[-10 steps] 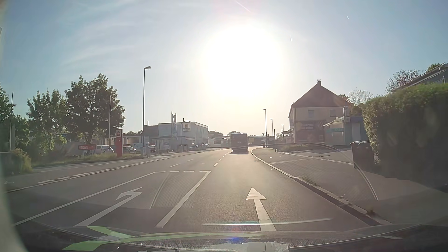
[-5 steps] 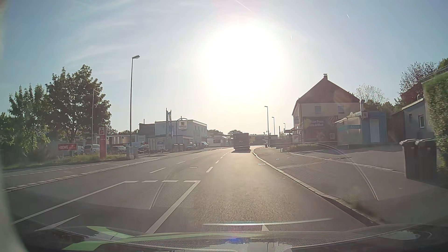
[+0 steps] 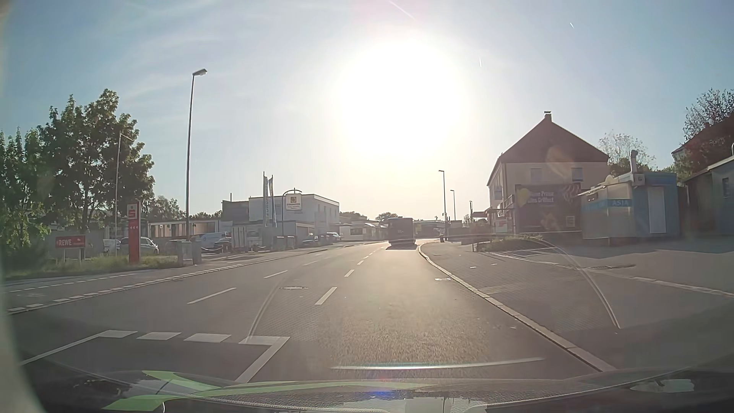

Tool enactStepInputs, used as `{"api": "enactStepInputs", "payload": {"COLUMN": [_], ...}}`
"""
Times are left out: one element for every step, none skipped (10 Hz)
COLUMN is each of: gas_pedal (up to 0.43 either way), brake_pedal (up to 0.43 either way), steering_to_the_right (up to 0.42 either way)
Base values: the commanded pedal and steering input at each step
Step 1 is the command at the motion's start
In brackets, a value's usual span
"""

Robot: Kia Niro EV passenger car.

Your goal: Follow the waypoints while adhering to traffic rules and regulations

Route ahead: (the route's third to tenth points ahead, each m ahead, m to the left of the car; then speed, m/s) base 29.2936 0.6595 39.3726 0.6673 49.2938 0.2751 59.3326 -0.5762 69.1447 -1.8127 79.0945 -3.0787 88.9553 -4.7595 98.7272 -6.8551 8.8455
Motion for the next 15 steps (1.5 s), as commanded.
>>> {"api": "enactStepInputs", "payload": {"gas_pedal": [0.157, 0.157, 0.157, 0.157, 0.157, 0.15, 0.138, 0.138, 0.13, 0.118, 0.118, 0.11, 0.11, 0.11, 0.11], "brake_pedal": [0.0, 0.0, 0.0, 0.0, 0.0, 0.0, 0.0, 0.0, 0.0, 0.0, 0.0, 0.0, 0.0, 0.0, 0.0], "steering_to_the_right": [-0.011, -0.01, -0.01, -0.009, -0.008, -0.007, -0.006, -0.006, -0.005, -0.006, -0.005, -0.004, -0.003, -0.002, -0.002]}}
